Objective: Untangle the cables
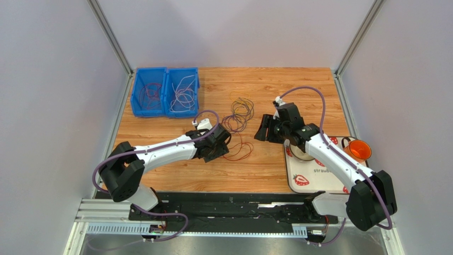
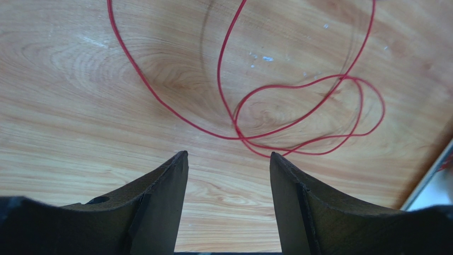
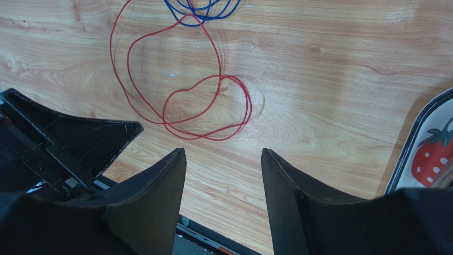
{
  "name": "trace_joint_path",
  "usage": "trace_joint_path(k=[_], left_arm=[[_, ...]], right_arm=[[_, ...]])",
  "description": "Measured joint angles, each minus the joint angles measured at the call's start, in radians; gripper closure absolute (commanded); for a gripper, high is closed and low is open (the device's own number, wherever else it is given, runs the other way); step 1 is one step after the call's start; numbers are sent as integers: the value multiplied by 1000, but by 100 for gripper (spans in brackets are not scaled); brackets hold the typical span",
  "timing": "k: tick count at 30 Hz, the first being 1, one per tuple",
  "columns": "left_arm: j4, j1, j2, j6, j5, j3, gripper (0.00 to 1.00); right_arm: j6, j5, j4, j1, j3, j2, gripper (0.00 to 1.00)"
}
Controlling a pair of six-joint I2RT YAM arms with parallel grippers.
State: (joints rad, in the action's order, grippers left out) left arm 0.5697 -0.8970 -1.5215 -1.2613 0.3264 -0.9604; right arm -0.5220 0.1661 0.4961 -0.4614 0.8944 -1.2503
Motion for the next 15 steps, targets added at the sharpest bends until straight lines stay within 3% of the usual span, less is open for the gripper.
trace_joint_path(k=[15], left_arm=[[-84,0,-142,-194,-21,0,41]], right_arm=[[14,3,-8,0,-38,16,42]])
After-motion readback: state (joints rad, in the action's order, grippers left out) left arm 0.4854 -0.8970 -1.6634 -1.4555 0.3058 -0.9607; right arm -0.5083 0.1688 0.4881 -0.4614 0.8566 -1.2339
